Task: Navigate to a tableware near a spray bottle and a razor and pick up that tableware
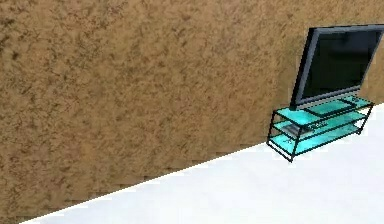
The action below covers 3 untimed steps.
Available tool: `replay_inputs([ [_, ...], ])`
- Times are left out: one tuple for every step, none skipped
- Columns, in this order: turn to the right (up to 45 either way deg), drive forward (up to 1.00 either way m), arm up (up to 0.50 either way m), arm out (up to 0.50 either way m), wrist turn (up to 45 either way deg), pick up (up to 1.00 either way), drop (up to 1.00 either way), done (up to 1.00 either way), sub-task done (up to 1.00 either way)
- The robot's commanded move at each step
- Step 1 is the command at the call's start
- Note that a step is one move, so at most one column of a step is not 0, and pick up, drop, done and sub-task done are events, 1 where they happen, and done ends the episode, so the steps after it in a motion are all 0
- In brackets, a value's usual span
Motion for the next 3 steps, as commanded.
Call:
replay_inputs([
  [45.0,0.0,0.0,0.0,0.0,0.0,0.0,0.0,0.0],
  [18.0,0.0,0.0,0.0,0.0,0.0,0.0,0.0,0.0],
  [0.0,0.75,0.0,0.0,0.0,0.0,0.0,0.0,0.0],
])
